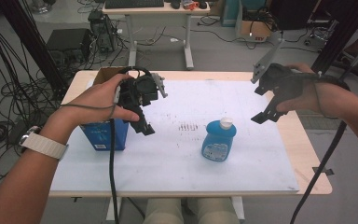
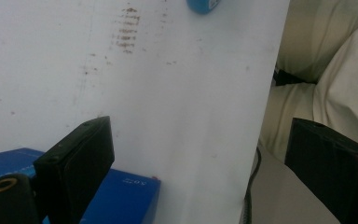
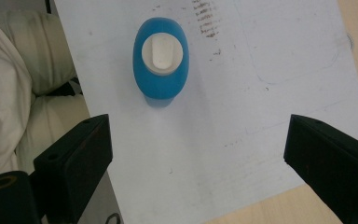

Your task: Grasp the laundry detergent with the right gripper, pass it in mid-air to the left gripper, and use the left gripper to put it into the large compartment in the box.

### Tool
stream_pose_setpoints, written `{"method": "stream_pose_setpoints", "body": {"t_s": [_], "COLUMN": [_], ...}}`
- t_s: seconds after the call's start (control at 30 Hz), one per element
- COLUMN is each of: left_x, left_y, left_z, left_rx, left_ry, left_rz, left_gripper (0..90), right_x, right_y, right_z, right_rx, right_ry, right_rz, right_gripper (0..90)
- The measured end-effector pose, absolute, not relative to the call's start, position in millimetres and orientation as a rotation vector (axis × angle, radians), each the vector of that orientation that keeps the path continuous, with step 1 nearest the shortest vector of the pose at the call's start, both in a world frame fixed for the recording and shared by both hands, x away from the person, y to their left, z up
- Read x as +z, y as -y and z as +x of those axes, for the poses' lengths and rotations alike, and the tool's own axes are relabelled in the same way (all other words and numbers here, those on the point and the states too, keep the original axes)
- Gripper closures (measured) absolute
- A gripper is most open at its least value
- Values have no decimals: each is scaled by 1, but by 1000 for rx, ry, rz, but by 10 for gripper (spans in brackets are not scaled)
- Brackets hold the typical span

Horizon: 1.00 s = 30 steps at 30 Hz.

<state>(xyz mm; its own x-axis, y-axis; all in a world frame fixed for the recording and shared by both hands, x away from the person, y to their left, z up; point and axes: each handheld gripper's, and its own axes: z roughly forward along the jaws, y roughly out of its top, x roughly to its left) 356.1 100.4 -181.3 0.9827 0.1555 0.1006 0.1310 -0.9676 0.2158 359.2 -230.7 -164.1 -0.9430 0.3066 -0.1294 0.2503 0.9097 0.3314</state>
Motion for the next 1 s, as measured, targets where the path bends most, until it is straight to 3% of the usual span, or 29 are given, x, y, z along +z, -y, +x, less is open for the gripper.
{"method": "stream_pose_setpoints", "body": {"t_s": [1.0], "left_x": [-183], "left_y": [-102], "left_z": [350], "left_rx": [185], "left_ry": [-215], "left_rz": [2911], "left_gripper": [84], "right_x": [-161], "right_y": [225], "right_z": [342], "right_rx": [507], "right_ry": [-2865], "right_rz": [417], "right_gripper": [47]}}
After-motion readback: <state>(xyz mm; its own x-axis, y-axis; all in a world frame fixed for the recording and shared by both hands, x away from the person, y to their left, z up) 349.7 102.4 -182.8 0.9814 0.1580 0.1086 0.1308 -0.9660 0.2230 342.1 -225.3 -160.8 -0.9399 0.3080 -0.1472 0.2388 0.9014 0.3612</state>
